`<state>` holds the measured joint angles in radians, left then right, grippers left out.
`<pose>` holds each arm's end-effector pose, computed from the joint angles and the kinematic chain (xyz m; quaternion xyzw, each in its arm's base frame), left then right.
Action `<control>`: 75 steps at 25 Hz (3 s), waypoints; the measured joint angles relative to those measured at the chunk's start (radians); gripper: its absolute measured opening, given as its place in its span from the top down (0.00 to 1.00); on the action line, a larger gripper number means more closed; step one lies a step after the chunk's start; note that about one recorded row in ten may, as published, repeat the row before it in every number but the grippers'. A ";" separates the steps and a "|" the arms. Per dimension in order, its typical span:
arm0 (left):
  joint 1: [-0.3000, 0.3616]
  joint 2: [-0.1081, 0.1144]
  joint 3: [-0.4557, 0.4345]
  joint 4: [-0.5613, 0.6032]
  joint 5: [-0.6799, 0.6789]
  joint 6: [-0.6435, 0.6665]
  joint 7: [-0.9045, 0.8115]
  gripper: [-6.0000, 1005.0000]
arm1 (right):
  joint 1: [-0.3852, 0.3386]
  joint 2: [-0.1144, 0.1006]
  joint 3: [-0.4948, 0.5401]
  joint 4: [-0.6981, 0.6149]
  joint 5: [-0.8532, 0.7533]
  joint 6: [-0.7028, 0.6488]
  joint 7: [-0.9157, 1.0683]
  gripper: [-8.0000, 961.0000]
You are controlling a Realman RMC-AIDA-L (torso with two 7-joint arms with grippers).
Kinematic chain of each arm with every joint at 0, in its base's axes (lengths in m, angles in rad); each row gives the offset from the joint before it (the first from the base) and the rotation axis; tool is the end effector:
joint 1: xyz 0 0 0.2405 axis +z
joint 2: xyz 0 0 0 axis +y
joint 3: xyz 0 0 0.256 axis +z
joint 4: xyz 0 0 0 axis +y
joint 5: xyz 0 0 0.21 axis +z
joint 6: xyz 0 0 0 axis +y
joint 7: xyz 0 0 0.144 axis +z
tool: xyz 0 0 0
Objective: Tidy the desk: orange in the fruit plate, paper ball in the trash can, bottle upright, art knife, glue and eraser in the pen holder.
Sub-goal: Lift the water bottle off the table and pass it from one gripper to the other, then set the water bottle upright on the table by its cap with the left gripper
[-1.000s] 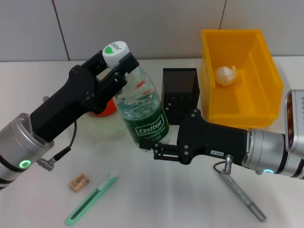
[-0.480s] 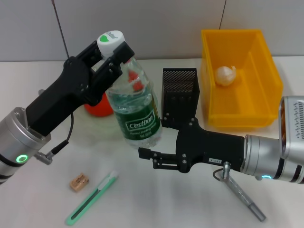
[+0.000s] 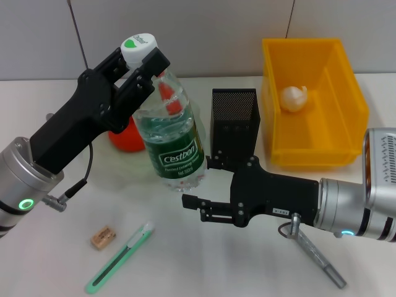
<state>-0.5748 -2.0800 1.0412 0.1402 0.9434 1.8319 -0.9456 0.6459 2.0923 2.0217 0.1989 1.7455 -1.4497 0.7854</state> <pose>-0.2064 0.3095 -0.0007 -0.7599 -0.1405 -0.6086 0.1801 0.2153 0.3172 -0.0793 -0.9281 0.0682 0.3430 0.1279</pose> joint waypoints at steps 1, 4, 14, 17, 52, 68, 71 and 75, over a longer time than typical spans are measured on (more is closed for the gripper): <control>0.000 0.000 0.000 0.000 0.000 0.000 0.000 0.56 | -0.001 0.000 0.000 -0.001 0.000 0.003 0.000 0.21; 0.001 0.000 0.000 0.001 -0.009 0.000 0.010 0.56 | -0.012 0.000 0.000 -0.002 0.000 0.011 -0.001 0.21; 0.027 0.001 0.005 0.001 -0.014 -0.025 0.072 0.56 | -0.063 -0.001 0.012 0.011 0.008 0.056 -0.002 0.21; 0.039 0.003 0.008 0.001 -0.009 -0.033 0.087 0.56 | -0.074 -0.003 0.013 0.013 0.025 0.067 -0.009 0.21; 0.204 0.024 0.118 0.206 0.050 -0.248 0.152 0.56 | -0.144 -0.006 0.015 0.034 0.082 0.088 -0.015 0.21; 0.260 0.036 0.115 0.208 0.052 -0.281 0.217 0.56 | -0.145 -0.006 0.015 0.037 0.098 0.109 -0.007 0.21; 0.268 0.036 0.115 0.208 0.052 -0.281 0.235 0.56 | -0.144 -0.006 0.015 0.036 0.105 0.110 -0.007 0.21; 0.270 0.037 0.115 0.208 0.052 -0.284 0.247 0.56 | -0.143 -0.006 0.015 0.035 0.107 0.111 -0.007 0.21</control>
<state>-0.3053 -2.0434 1.1565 0.3479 0.9956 1.5480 -0.6987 0.5027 2.0862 2.0370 0.2334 1.8529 -1.3391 0.7786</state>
